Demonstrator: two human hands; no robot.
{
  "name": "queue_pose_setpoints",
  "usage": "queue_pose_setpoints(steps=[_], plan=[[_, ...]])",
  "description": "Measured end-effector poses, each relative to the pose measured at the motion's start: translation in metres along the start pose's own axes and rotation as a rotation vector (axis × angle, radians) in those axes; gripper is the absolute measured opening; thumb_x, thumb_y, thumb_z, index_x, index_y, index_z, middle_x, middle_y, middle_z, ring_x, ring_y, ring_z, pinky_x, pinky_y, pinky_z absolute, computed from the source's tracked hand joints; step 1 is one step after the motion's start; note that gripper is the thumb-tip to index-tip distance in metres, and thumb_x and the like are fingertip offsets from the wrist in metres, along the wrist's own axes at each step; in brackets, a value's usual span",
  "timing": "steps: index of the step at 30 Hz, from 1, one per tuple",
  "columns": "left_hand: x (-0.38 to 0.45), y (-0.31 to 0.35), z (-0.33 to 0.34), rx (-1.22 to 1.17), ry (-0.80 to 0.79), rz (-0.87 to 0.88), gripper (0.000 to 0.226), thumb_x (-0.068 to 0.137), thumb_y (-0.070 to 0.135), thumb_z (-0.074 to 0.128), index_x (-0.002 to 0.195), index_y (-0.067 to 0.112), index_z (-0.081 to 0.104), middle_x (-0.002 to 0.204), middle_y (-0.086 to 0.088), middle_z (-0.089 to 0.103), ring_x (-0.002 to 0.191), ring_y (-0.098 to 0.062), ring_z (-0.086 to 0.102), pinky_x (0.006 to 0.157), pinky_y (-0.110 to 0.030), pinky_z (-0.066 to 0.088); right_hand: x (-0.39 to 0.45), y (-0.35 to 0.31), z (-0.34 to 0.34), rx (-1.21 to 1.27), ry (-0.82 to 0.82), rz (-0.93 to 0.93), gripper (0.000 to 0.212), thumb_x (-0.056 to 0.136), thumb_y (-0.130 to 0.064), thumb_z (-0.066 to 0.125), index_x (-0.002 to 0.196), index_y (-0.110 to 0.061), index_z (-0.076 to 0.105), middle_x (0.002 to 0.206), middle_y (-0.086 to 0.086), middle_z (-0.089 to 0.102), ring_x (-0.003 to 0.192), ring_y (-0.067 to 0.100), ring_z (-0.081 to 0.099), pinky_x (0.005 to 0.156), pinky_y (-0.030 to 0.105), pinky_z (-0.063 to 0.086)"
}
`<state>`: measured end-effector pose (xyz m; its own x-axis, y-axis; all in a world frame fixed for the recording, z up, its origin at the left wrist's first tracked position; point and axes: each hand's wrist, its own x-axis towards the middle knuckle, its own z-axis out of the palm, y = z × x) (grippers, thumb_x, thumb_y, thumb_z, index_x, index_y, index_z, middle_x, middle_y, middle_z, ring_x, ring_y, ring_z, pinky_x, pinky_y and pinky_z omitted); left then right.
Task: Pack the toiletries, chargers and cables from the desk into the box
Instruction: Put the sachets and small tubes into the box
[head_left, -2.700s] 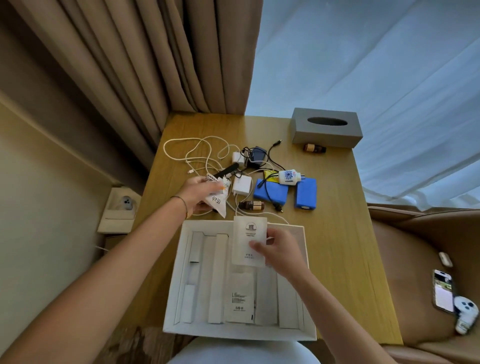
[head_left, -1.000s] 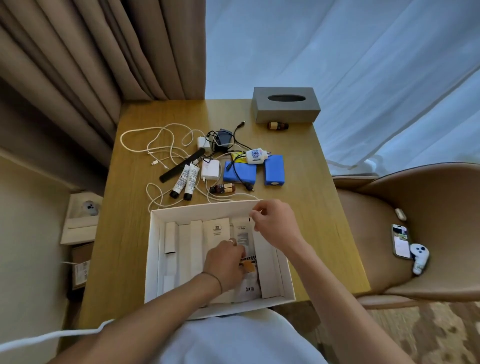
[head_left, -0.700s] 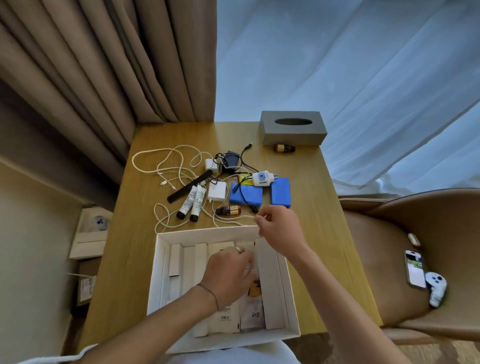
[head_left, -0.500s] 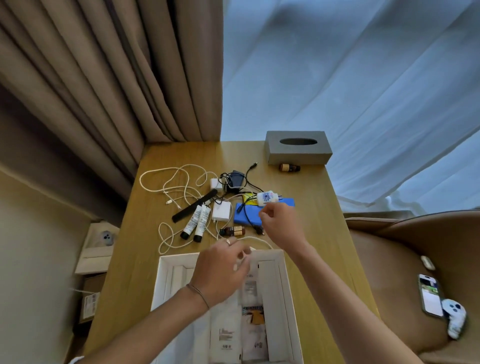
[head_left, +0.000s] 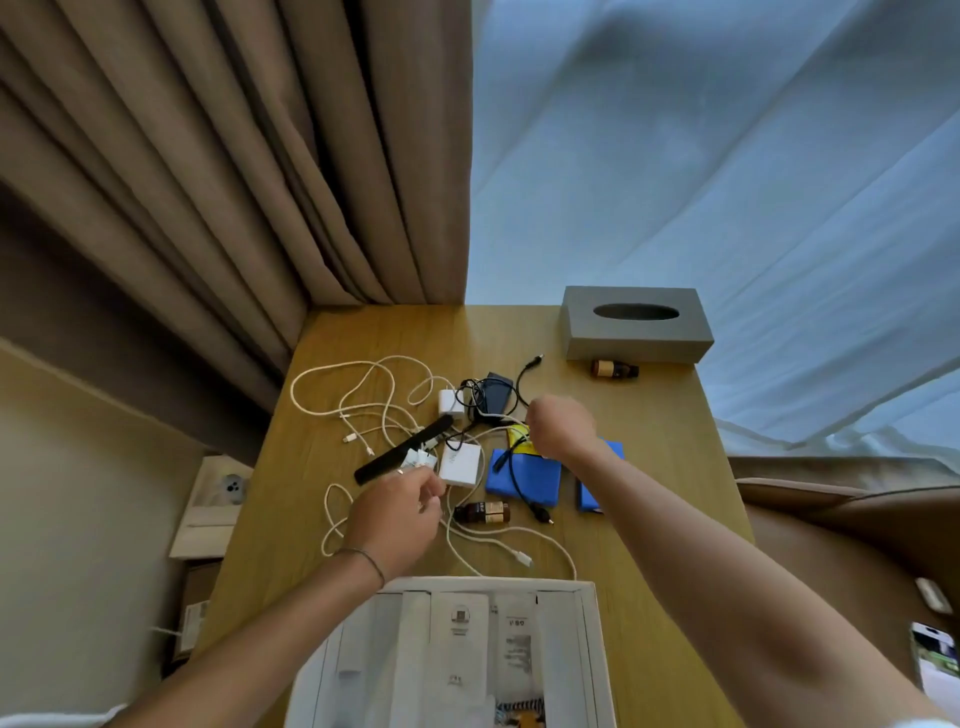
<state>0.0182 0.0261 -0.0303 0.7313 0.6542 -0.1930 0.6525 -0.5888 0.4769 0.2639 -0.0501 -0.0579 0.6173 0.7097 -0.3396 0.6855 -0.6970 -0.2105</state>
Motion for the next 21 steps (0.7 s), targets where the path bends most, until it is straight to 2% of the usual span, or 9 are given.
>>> queue_pose_setpoints(steps=[1,3,5,7,9,13,15,18,21], plan=[[0.002,-0.003,0.001,0.007,-0.010,-0.012,0.011,0.095,0.024,0.059,0.094,0.033,0.066,0.085,0.015,0.065,0.076,0.001,0.060,0.061,-0.020,0.052,0.007,0.000,0.002,-0.024,-0.017,0.002,0.015,0.091,-0.007,0.054,0.079,-0.010,0.062,0.073,0.006,0.059,0.066,0.026,0.056,0.049,0.029,0.037],[0.005,-0.007,0.002,0.014,-0.024,-0.037,0.011,0.094,0.024,0.058,0.094,0.031,0.067,0.086,0.013,0.066,0.078,-0.002,0.061,0.066,-0.026,0.056,0.020,-0.004,0.008,-0.056,-0.015,0.012,0.032,0.095,-0.025,0.062,0.068,-0.016,0.049,0.067,0.002,0.054,0.056,0.017,0.046,0.045,0.027,0.029],[0.007,-0.012,0.004,0.018,-0.036,-0.051,0.011,0.093,0.023,0.059,0.093,0.030,0.068,0.088,0.012,0.067,0.080,-0.005,0.062,0.070,-0.030,0.058,0.028,-0.011,0.011,-0.094,-0.014,0.017,0.043,0.092,-0.044,0.065,0.063,-0.019,0.044,0.063,-0.001,0.050,0.053,0.014,0.044,0.045,0.025,0.029],[0.009,-0.015,0.005,0.020,-0.045,-0.057,0.011,0.092,0.023,0.059,0.092,0.030,0.068,0.089,0.012,0.067,0.081,-0.007,0.062,0.071,-0.033,0.058,0.032,-0.018,0.013,-0.160,-0.043,0.035,0.046,0.088,-0.056,0.063,0.063,-0.020,0.047,0.064,-0.003,0.050,0.054,0.014,0.044,0.050,0.023,0.033],[0.011,-0.018,0.005,0.018,-0.051,-0.065,0.011,0.092,0.024,0.059,0.091,0.030,0.068,0.088,0.012,0.067,0.081,-0.006,0.062,0.071,-0.033,0.058,0.035,-0.023,0.016,-0.245,-0.066,0.064,0.041,0.087,-0.054,0.061,0.066,-0.021,0.049,0.067,-0.004,0.050,0.058,0.015,0.044,0.059,0.024,0.035],[0.015,-0.023,0.005,0.015,-0.048,-0.092,0.012,0.091,0.025,0.058,0.086,0.033,0.065,0.085,0.014,0.066,0.076,-0.004,0.062,0.067,-0.031,0.058,0.035,-0.031,0.022,-0.353,-0.084,0.081,0.013,0.082,-0.033,0.062,0.076,-0.022,0.059,0.077,-0.002,0.057,0.072,0.018,0.051,0.066,0.030,0.034],[0.017,-0.026,0.005,0.020,-0.043,-0.107,0.012,0.091,0.026,0.058,0.085,0.033,0.065,0.085,0.014,0.065,0.074,-0.003,0.061,0.064,-0.029,0.057,0.034,-0.033,0.023,-0.371,-0.067,0.067,0.012,0.080,-0.030,0.062,0.073,-0.022,0.057,0.073,-0.001,0.054,0.073,0.019,0.049,0.069,0.034,0.032],[0.021,-0.028,0.006,0.028,-0.039,-0.130,0.011,0.091,0.025,0.058,0.087,0.033,0.065,0.084,0.014,0.064,0.071,-0.004,0.061,0.062,-0.030,0.056,0.032,-0.028,0.023,-0.236,-0.013,0.072,0.013,0.078,-0.025,0.060,0.068,-0.022,0.054,0.067,-0.001,0.052,0.068,0.020,0.047,0.072,0.037,0.029],[0.026,-0.032,0.007,0.029,-0.041,-0.165,0.011,0.090,0.023,0.059,0.087,0.033,0.064,0.083,0.013,0.063,0.072,-0.006,0.060,0.063,-0.029,0.054,0.029,-0.016,0.027,0.032,0.019,0.128,0.023,0.080,-0.026,0.060,0.060,-0.018,0.051,0.061,-0.002,0.055,0.058,0.017,0.046,0.071,0.035,0.035]])
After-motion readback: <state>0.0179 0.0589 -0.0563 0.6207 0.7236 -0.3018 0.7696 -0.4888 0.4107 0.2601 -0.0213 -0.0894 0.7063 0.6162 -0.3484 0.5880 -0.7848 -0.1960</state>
